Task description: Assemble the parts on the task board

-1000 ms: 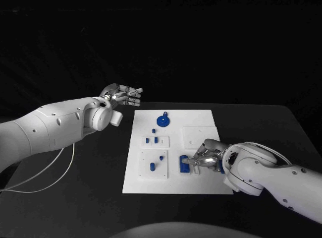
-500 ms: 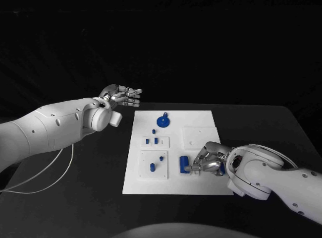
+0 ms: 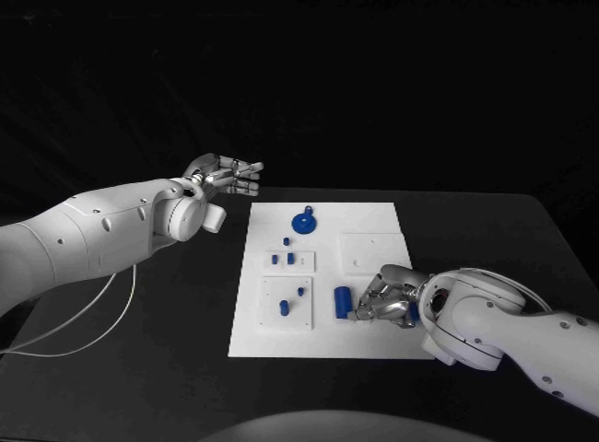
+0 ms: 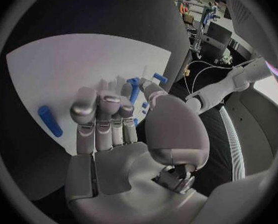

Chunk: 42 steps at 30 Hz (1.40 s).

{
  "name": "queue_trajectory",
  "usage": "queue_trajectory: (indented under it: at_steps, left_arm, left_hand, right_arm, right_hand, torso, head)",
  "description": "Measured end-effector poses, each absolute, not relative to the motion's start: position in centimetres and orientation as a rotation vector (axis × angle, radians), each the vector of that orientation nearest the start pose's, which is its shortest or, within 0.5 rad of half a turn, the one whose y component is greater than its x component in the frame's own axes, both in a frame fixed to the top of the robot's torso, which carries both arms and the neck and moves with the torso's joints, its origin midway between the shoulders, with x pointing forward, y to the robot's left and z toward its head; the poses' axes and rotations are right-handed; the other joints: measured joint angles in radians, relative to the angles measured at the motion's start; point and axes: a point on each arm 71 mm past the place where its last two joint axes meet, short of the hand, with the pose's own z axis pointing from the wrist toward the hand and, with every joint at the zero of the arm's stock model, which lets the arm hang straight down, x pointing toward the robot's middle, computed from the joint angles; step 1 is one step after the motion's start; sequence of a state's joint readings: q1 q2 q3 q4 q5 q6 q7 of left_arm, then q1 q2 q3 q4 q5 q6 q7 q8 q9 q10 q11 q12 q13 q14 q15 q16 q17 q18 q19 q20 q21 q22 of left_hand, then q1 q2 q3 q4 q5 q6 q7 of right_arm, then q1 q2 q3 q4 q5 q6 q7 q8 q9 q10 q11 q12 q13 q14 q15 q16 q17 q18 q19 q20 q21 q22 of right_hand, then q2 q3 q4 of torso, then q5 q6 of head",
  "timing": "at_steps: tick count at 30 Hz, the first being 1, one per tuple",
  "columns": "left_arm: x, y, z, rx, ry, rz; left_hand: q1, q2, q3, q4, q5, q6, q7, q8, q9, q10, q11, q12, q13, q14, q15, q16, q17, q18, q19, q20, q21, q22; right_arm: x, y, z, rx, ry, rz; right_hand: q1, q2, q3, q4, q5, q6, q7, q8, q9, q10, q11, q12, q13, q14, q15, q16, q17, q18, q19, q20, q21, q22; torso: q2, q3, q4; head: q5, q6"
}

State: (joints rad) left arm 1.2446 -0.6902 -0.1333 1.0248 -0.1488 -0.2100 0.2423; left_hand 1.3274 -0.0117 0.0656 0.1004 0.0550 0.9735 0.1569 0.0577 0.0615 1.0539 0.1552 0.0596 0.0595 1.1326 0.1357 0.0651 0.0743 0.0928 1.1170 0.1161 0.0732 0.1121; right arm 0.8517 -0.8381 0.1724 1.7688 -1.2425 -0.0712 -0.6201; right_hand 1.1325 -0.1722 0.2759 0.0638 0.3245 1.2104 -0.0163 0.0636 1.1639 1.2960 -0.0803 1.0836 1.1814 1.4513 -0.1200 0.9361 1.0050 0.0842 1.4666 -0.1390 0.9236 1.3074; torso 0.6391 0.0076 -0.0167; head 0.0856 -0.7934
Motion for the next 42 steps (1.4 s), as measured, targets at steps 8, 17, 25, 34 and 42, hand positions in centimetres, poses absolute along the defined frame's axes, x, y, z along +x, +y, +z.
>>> queue_trajectory:
  at_steps: [8, 17, 25, 34, 42]
  left_arm:
    - [56.3, 28.8, -21.7, -1.061, 1.537, -1.132]
    - [56.2, 28.9, -21.7, -1.061, 1.538, -1.131]
    - [56.2, 28.9, -21.7, -1.062, 1.539, -1.129]
    - [56.2, 29.0, -21.7, -1.063, 1.541, -1.127]
    - [56.2, 29.0, -21.7, -1.06, 1.543, -1.13]
  left_hand:
    - [0.0, 0.0, 0.0, 0.0, 0.0, 0.0, 0.0, 0.0, 0.0, 0.0, 0.0, 0.0, 0.0, 0.0, 0.0, 0.0, 0.0, 0.0, 0.0, 0.0, 0.0, 0.0]
    - [0.0, 0.0, 0.0, 0.0, 0.0, 0.0, 0.0, 0.0, 0.0, 0.0, 0.0, 0.0, 0.0, 0.0, 0.0, 0.0, 0.0, 0.0, 0.0, 0.0, 0.0, 0.0]
    - [0.0, 0.0, 0.0, 0.0, 0.0, 0.0, 0.0, 0.0, 0.0, 0.0, 0.0, 0.0, 0.0, 0.0, 0.0, 0.0, 0.0, 0.0, 0.0, 0.0, 0.0, 0.0]
    - [0.0, 0.0, 0.0, 0.0, 0.0, 0.0, 0.0, 0.0, 0.0, 0.0, 0.0, 0.0, 0.0, 0.0, 0.0, 0.0, 0.0, 0.0, 0.0, 0.0, 0.0, 0.0]
    - [0.0, 0.0, 0.003, -0.003, 0.0, 0.0, 0.0, 0.0, 0.0, -0.003, -0.003, 0.0, 0.0, -0.007, 0.0, 0.0, 0.0, 0.0, 0.0, 0.0, 0.0, -0.007]
  right_arm:
    - [39.5, -15.4, -26.7, 0.27, 2.246, 0.548]
    - [39.9, -15.3, -26.9, 0.278, 2.228, 0.529]
    - [39.8, -15.5, -26.9, 0.28, 2.227, 0.524]
    - [40.9, -16.8, -25.0, 0.33, 2.164, 0.527]
    - [43.6, -20.5, -23.0, 0.405, 2.102, 0.456]
  right_hand:
    - [-0.021, 0.005, 0.023, -0.013, 0.0, 0.003, -0.003, 0.0, 0.007, 0.007, 0.0, 0.005, 0.005, 0.003, -0.003, 0.0, -0.004, 0.0, 0.0, 0.0, 0.0, 0.0]
    - [-0.026, 0.011, 0.042, -0.002, -0.007, 0.001, -0.006, 0.0, 0.013, 0.007, 0.0, 0.004, 0.006, 0.003, -0.002, 0.0, -0.006, 0.0, 0.0, 0.0, 0.0, 0.0]
    - [-0.034, 0.002, 0.038, 0.002, 0.001, 0.001, -0.006, 0.0, 0.015, 0.007, 0.0, 0.004, 0.006, 0.003, -0.002, 0.0, -0.008, 0.0, 0.0, 0.0, 0.0, 0.0]
    - [-0.036, -0.004, 0.011, 0.06, -0.026, 0.001, -0.006, 0.0, 0.049, 0.016, 0.0, 0.043, 0.037, 0.003, -0.002, 0.007, -0.005, 0.0, 0.0, 0.0, 0.008, 0.0]
    - [-0.032, -0.007, 0.009, 0.07, -0.031, 0.001, -0.006, 0.0, 0.104, 0.021, 0.0, 0.063, 0.06, 0.002, -0.002, 0.016, 0.0, 0.0, 0.0, 0.0, 0.01, 0.0]
  torso:
    - [0.0, -0.0006, 0.0]
    - [0.0, -0.0006, -0.0002]
    - [0.0, -0.0006, -0.001]
    - [0.0, 0.0001, -0.0016]
    - [-0.001, -0.0005, -0.0029]
  head:
    - [0.005, -0.003]
    - [0.006, -0.007]
    - [0.005, -0.009]
    - [0.001, -0.006]
    - [-0.017, -0.003]
